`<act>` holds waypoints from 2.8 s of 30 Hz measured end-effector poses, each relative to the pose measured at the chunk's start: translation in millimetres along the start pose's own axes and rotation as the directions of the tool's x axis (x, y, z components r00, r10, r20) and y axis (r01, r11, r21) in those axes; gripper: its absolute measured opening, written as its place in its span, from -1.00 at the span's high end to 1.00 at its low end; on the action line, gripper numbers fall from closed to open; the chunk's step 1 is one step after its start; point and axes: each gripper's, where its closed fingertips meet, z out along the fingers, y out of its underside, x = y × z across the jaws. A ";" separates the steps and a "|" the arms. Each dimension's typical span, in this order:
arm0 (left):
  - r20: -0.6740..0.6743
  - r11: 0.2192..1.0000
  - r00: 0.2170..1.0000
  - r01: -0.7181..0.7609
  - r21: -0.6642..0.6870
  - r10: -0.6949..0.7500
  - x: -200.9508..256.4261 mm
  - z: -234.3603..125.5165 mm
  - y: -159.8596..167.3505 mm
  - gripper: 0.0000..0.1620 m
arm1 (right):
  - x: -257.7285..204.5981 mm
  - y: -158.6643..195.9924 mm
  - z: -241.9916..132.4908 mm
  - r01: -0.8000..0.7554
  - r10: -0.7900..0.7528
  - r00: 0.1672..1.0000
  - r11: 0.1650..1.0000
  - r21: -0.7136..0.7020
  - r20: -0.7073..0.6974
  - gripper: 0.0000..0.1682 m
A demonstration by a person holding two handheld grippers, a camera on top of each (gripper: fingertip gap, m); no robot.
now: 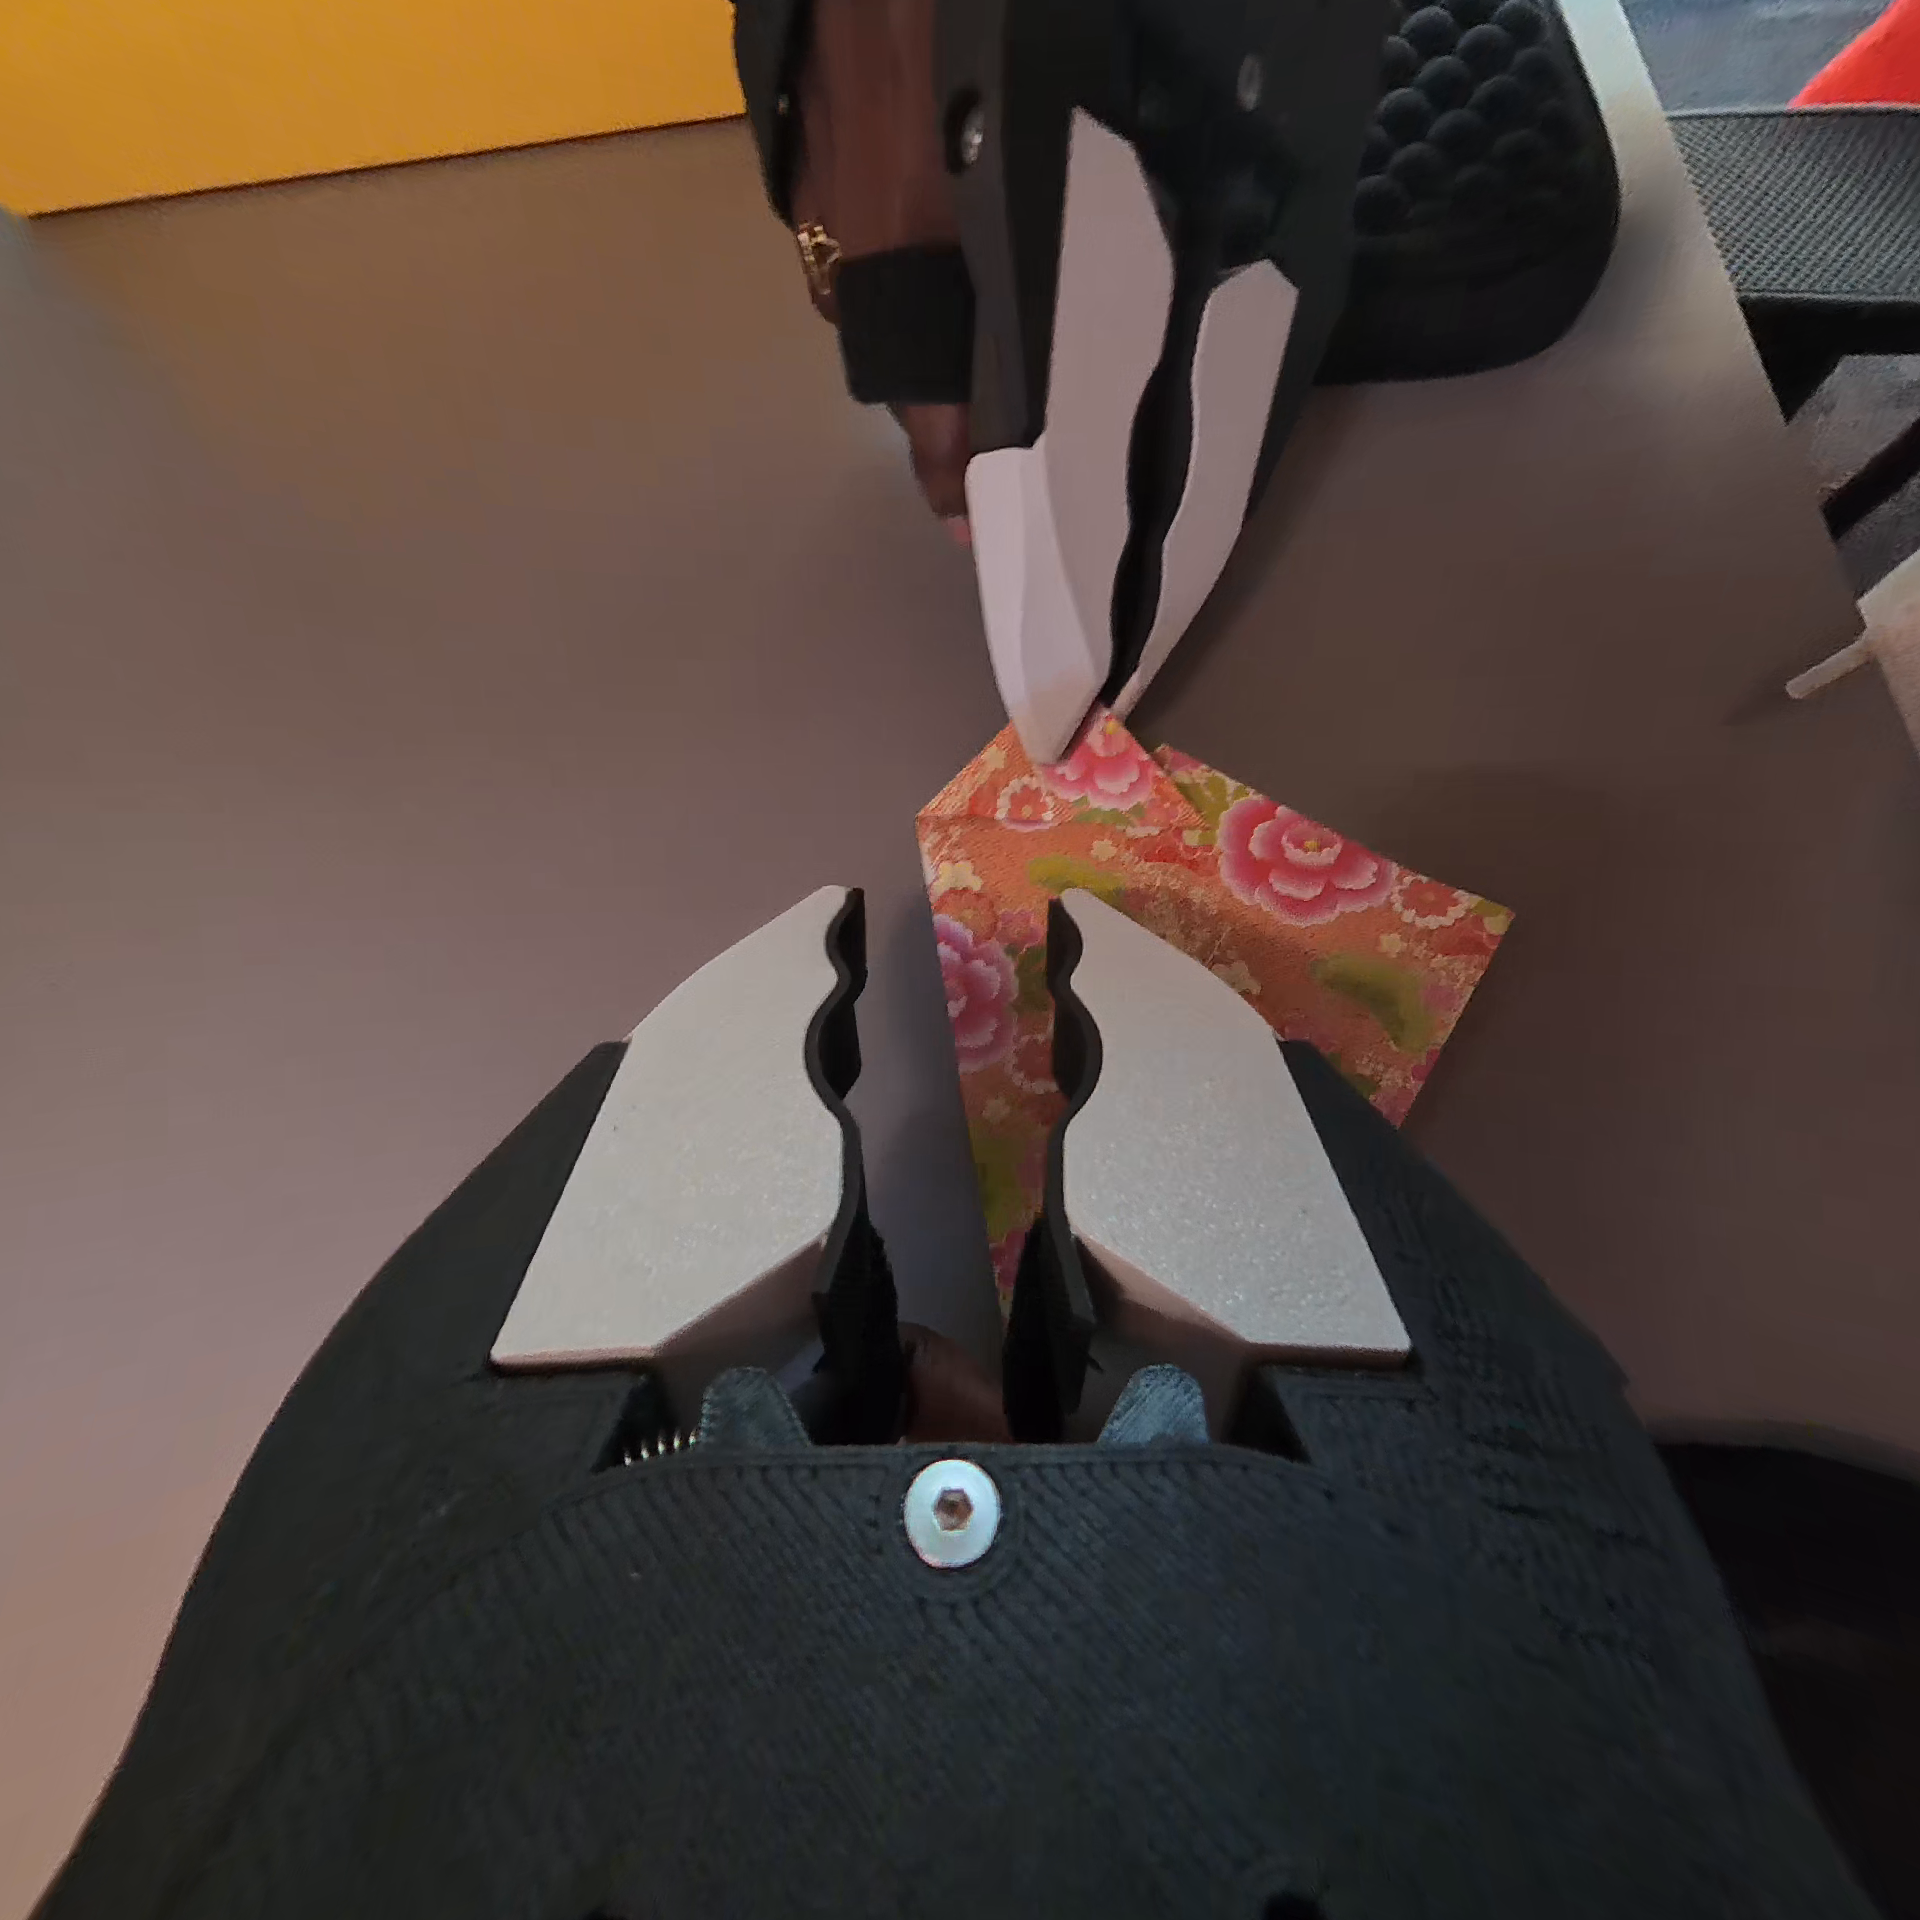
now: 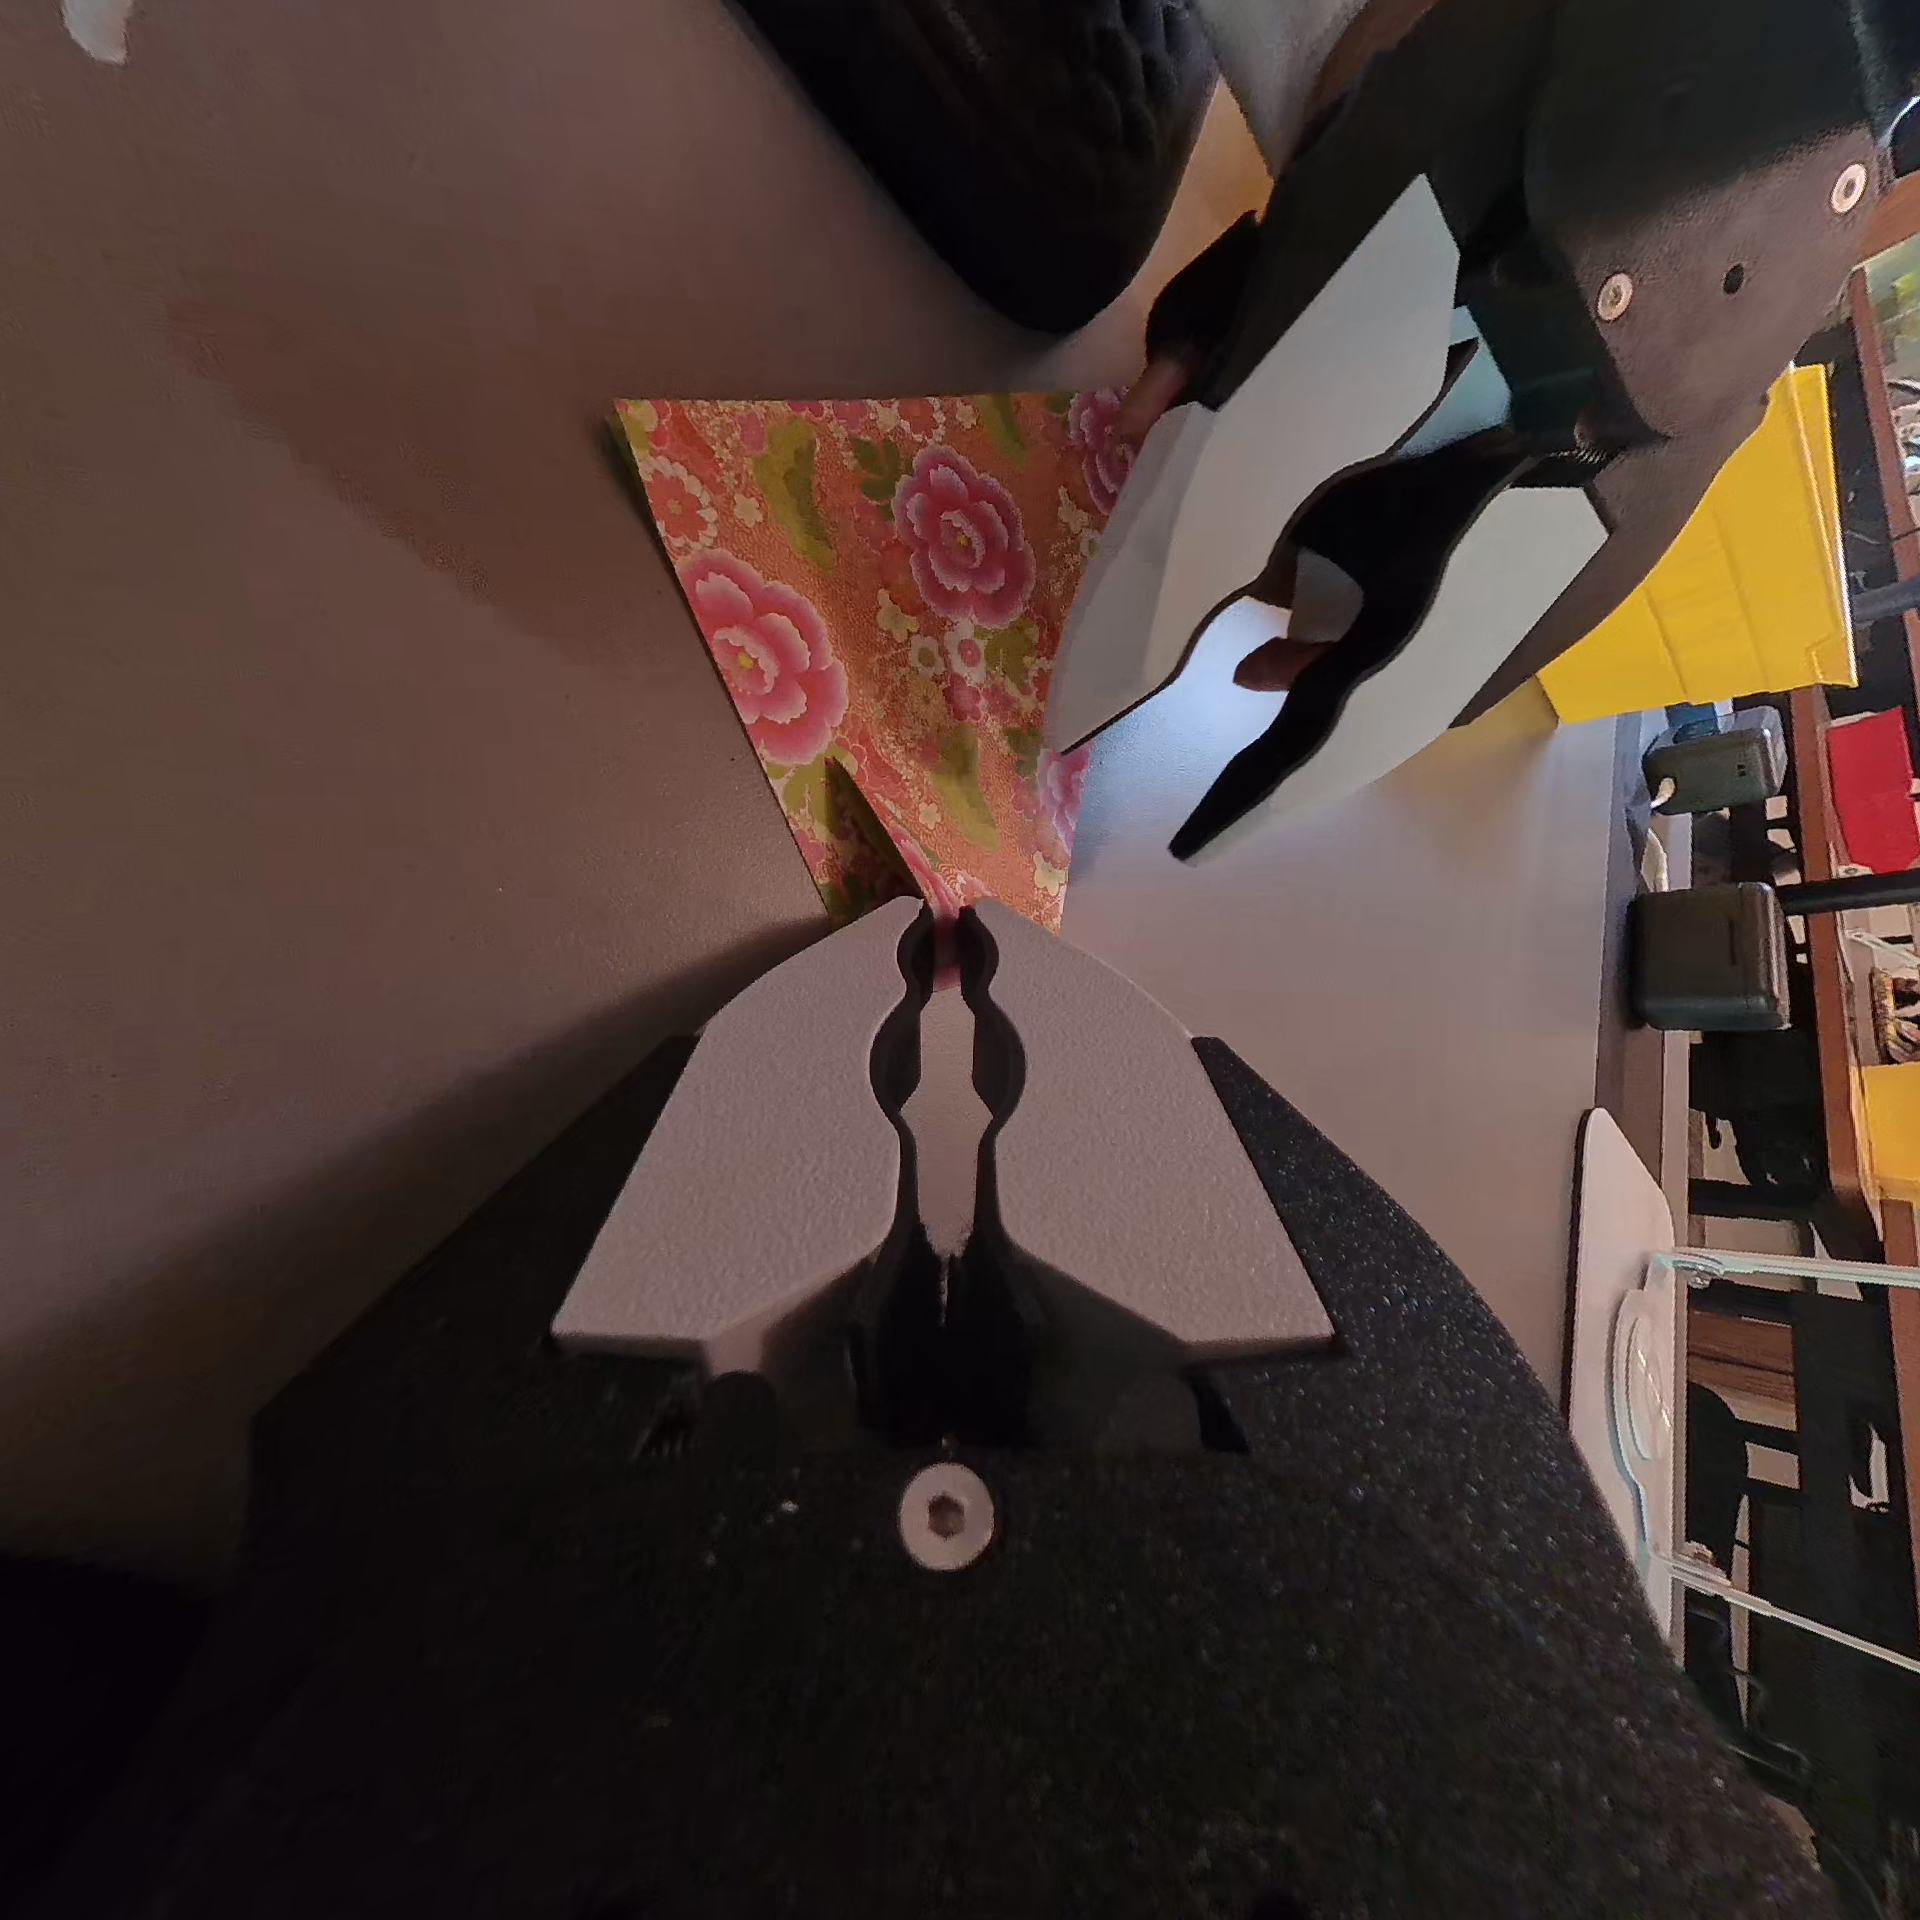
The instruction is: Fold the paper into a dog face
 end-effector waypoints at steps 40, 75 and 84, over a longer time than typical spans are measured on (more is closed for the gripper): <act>-0.006 0.998 1.000 -0.003 -0.068 0.002 4.8 19.4 4.1 0.81 | 1.5 1.6 -1.5 -0.066 0.066 0.998 0.997 0.028 0.004 0.95; -0.034 0.996 0.997 -0.069 -0.053 0.068 8.0 14.1 6.4 0.81 | -11.2 7.0 -15.0 0.568 -0.560 0.810 0.823 0.004 0.176 0.94; 0.018 0.988 0.988 -0.150 -0.037 0.150 4.7 11.3 6.0 0.73 | -10.4 6.5 -14.3 0.685 -0.677 0.726 0.728 -0.034 0.119 0.96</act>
